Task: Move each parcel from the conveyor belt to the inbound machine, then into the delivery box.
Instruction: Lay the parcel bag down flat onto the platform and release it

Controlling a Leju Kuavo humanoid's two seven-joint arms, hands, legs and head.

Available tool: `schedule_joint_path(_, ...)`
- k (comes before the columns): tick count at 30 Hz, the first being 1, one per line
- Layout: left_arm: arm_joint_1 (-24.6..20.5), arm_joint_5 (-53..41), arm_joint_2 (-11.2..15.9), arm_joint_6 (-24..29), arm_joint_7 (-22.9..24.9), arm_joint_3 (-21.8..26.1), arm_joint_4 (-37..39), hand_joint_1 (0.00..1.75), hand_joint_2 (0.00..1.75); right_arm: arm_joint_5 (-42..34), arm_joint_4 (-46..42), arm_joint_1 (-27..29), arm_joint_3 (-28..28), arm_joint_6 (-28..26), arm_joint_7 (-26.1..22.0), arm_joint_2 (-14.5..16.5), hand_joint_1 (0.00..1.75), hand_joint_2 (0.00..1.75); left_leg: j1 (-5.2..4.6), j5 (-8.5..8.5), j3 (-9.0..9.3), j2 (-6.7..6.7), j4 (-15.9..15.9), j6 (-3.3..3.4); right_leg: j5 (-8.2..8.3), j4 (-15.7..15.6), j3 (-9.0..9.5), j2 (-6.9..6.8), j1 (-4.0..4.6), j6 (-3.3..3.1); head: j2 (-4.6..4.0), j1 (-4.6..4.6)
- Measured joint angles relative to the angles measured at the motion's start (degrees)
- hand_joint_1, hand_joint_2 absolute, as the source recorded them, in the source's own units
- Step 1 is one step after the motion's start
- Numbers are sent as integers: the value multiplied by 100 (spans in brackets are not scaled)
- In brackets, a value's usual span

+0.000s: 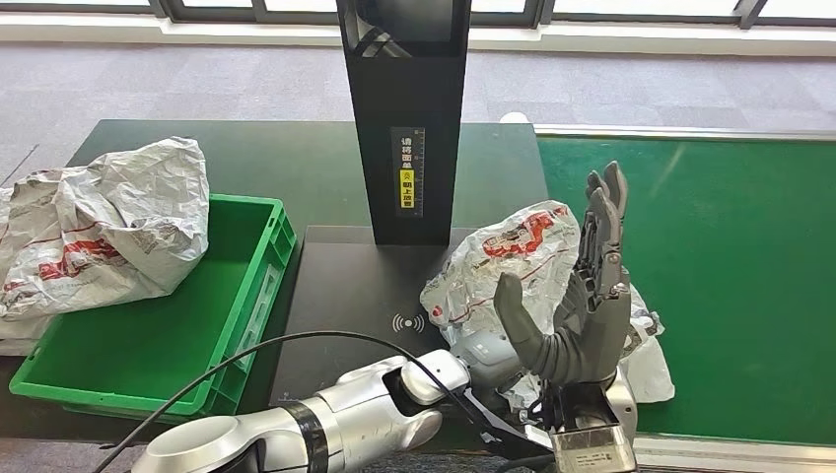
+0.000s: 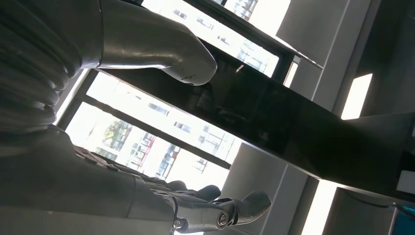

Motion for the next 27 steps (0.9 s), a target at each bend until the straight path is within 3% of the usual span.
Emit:
schedule_joint_path(4,-4,135,0,466,-77,68,8,175,175,23,0,7,0,5,0,0,0,175,0,0,0,0,0,0,0,0,0,0,0,0,0,0)
schedule_joint_path(8,49,176,1,2366,-343,630,77,175,175,255,0,80,0,175,0,107,0,175,1,0,0,0,0,0,0,1,-1,0,1,0,0,0)
schedule_joint_path(12,248,-550,1,2919,-559,1230,134,175,175,311,0,101,0,296,0,190,0,175,1,0,-2,1,-1,-1,-1,1,-3,1,1,-1,0,0)
schedule_joint_path(16,727,-2190,2,2992,-1188,2848,-102,175,175,213,2,128,0,307,0,201,0,175,0,-1,-5,4,-1,-1,-1,1,-9,5,0,-1,0,0)
schedule_joint_path(18,1013,-2568,3,3004,-1572,3725,-385,175,175,178,2,160,0,264,0,195,0,175,0,-1,-7,6,-1,-2,-1,1,-12,7,0,-1,0,0)
schedule_joint_path(24,1703,-1643,27,3016,-3033,6044,-1306,175,175,104,0,357,0,-2,0,127,0,175,2,-2,-10,12,-3,-4,-3,3,-18,13,3,-4,0,0)
schedule_joint_path(27,2007,-1167,86,2972,-3490,6959,-1710,175,175,1,0,420,0,-84,0,64,0,175,4,-2,-10,15,-3,-4,-4,5,-22,14,4,-6,0,0)
